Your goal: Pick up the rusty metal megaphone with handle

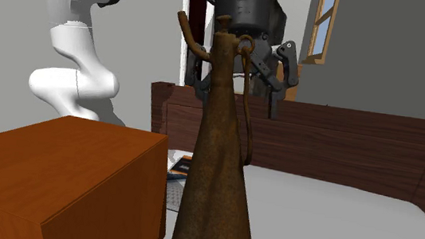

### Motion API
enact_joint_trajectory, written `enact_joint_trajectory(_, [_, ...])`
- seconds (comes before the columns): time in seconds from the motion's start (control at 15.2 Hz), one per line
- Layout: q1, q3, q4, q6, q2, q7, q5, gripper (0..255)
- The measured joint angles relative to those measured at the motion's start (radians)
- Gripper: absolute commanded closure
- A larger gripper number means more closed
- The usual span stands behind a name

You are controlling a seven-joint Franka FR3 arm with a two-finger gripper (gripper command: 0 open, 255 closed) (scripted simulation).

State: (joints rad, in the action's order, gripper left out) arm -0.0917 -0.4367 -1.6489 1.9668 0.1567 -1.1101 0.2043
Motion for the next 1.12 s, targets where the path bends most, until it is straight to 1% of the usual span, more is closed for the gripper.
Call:
enact_joint_trajectory(0.66, [0.000, 0.000, -0.004, 0.005, 0.001, -0.001, 0.001, 255])
enact_joint_trajectory(0.79, [-0.001, 0.000, 0.004, -0.008, -0.001, 0.002, -0.002, 255])
enact_joint_trajectory(1.12, [0.004, -0.002, 0.077, -0.075, 0.006, 0.010, -0.003, 255])
